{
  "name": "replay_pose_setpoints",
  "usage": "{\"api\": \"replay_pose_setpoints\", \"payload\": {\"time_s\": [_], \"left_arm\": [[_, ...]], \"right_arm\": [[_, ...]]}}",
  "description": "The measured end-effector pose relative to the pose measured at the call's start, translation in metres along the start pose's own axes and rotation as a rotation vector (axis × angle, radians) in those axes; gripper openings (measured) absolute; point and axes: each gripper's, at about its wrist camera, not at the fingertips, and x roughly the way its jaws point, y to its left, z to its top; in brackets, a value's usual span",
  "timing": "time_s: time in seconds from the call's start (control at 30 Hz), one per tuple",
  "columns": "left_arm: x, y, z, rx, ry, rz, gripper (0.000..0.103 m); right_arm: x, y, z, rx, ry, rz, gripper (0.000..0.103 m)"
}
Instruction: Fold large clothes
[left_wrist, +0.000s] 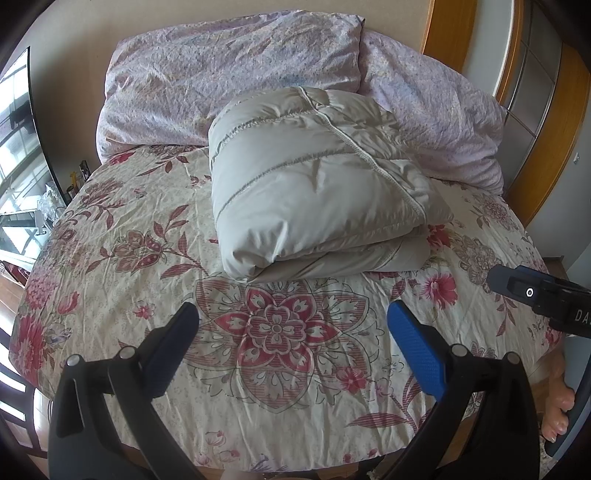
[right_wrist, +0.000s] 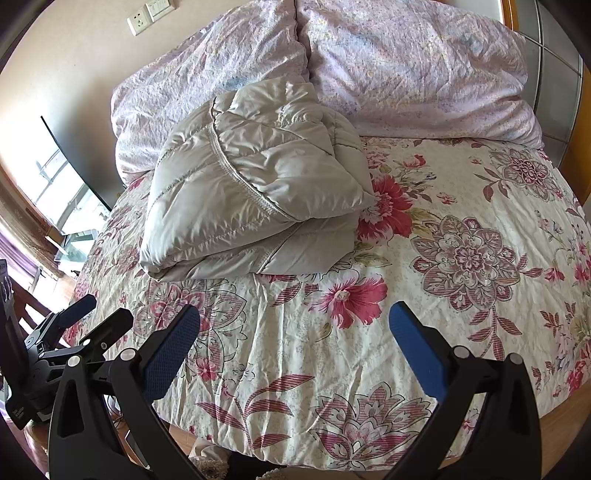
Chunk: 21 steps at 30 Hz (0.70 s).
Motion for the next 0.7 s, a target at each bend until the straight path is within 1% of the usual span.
{"api": "replay_pose_setpoints", "payload": {"time_s": [0.7], "left_arm": [[0.0035, -0.0005, 0.0012, 0.001, 0.002, 0.002, 0.101]], "right_arm": [[0.0025, 0.0010, 0.0012, -0.008, 0.001, 0.000, 0.102]]}}
